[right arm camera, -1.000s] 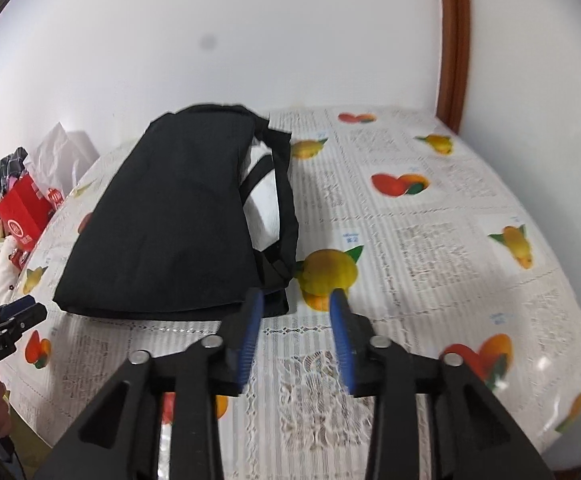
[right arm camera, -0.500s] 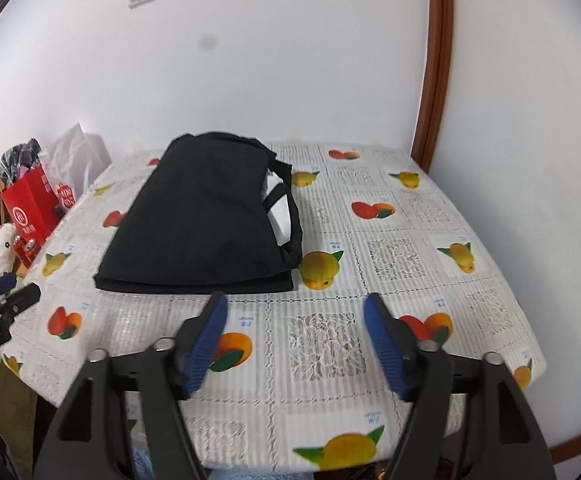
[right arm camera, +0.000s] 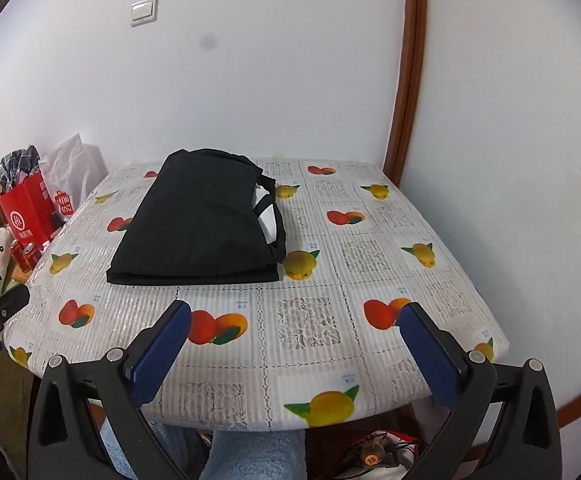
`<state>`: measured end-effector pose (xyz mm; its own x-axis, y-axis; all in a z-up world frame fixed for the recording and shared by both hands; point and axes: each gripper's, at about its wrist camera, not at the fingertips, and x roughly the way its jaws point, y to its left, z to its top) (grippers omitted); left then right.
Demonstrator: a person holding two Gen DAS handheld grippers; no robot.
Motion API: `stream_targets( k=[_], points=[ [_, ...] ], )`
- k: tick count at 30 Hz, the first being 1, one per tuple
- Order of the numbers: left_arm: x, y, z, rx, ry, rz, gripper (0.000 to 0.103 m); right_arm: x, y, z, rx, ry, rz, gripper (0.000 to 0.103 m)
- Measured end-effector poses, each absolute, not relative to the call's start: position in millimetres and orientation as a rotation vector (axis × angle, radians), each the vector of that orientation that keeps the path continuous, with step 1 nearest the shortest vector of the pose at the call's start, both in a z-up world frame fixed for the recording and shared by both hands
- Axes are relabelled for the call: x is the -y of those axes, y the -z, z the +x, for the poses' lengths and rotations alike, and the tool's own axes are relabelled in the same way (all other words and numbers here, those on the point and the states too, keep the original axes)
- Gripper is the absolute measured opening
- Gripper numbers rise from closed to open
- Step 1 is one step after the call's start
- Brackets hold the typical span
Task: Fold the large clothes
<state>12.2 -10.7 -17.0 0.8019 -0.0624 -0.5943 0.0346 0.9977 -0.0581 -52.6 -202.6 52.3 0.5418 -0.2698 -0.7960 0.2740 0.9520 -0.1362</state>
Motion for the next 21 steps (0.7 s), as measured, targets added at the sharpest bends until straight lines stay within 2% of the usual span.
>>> stream_targets(
  k=[21],
  points=[
    [13.9, 16.3, 4.2, -0.629, 0.038, -0.042, 0.097, 208.3, -53.6, -65.6, -0.947, 0.356, 0.013, 0.102]
  ],
)
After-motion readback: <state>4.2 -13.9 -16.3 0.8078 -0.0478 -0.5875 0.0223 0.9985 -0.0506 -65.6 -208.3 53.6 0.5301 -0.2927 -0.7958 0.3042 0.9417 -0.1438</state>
